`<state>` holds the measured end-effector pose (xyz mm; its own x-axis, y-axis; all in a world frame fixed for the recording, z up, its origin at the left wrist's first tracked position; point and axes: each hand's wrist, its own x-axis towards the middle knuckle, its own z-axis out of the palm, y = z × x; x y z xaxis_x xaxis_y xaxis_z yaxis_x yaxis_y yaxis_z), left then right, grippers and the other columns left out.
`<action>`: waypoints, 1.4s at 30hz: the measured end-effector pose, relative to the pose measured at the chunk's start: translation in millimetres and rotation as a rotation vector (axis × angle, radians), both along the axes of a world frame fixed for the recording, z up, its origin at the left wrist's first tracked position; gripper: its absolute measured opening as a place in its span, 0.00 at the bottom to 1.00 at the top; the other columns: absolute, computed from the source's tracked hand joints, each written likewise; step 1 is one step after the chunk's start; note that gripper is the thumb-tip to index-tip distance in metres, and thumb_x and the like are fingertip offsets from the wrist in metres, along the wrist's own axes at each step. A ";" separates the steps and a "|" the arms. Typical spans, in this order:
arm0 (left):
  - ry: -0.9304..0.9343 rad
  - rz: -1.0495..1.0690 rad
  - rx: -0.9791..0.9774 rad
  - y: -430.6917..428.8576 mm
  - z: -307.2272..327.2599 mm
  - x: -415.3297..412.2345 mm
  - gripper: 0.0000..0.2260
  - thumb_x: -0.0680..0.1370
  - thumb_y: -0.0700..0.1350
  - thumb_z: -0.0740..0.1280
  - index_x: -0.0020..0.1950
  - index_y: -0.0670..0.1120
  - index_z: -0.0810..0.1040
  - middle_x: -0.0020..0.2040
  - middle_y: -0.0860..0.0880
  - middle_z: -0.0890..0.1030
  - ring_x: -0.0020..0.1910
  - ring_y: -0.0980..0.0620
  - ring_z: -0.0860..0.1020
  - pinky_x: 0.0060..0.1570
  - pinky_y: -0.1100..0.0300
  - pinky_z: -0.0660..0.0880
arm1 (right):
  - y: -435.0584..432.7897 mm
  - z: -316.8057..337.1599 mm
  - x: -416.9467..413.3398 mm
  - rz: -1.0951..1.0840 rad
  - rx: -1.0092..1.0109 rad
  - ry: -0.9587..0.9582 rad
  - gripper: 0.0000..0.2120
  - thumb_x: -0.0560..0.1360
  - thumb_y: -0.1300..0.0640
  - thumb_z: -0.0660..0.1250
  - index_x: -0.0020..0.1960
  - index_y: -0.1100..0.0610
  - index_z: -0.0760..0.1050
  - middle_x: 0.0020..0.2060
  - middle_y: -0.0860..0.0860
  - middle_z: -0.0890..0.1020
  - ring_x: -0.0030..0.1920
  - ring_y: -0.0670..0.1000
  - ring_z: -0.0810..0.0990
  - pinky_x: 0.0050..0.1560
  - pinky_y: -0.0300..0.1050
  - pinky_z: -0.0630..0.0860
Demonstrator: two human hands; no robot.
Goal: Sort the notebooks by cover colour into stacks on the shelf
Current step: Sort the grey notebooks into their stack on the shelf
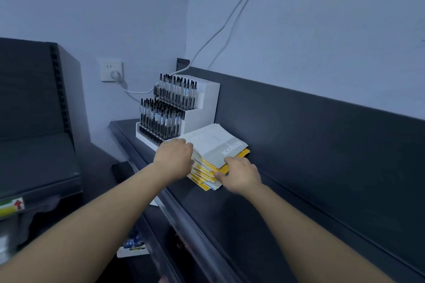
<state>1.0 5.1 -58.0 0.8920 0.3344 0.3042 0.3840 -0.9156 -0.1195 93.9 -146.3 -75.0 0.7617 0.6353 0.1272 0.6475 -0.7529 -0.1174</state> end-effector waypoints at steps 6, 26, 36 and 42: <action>-0.016 -0.024 -0.061 35.7 -2.0 43.3 0.16 0.81 0.52 0.57 0.63 0.43 0.71 0.60 0.44 0.73 0.60 0.44 0.72 0.55 0.50 0.70 | 32.0 -7.6 23.9 -0.124 0.052 0.174 0.31 0.75 0.32 0.56 0.66 0.55 0.66 0.62 0.54 0.75 0.63 0.58 0.71 0.58 0.52 0.69; -0.115 0.115 -0.370 83.6 -0.1 84.6 0.21 0.79 0.58 0.62 0.61 0.42 0.71 0.54 0.45 0.79 0.52 0.43 0.79 0.39 0.56 0.71 | 64.4 -4.8 38.4 -0.068 0.176 0.178 0.40 0.68 0.32 0.68 0.73 0.50 0.63 0.69 0.49 0.69 0.70 0.51 0.66 0.66 0.50 0.63; -0.115 0.084 -0.683 88.3 0.6 73.2 0.17 0.78 0.53 0.66 0.36 0.42 0.71 0.33 0.46 0.76 0.33 0.46 0.78 0.32 0.60 0.71 | 50.9 1.5 11.9 -0.129 0.285 0.198 0.40 0.67 0.35 0.72 0.71 0.51 0.61 0.66 0.50 0.73 0.66 0.56 0.69 0.60 0.49 0.68; -0.225 0.096 -0.929 77.8 -1.3 56.7 0.12 0.81 0.48 0.63 0.44 0.39 0.73 0.32 0.44 0.78 0.19 0.51 0.75 0.24 0.62 0.71 | 36.1 -3.6 2.6 -0.115 0.385 0.311 0.43 0.64 0.38 0.75 0.71 0.49 0.60 0.68 0.47 0.71 0.68 0.55 0.68 0.61 0.48 0.67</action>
<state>57.7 82.9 -59.3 0.8012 0.5969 0.0412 0.3881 -0.5709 0.7235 96.5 -110.2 -78.7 0.8631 0.4965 0.0919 0.4532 -0.6814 -0.5747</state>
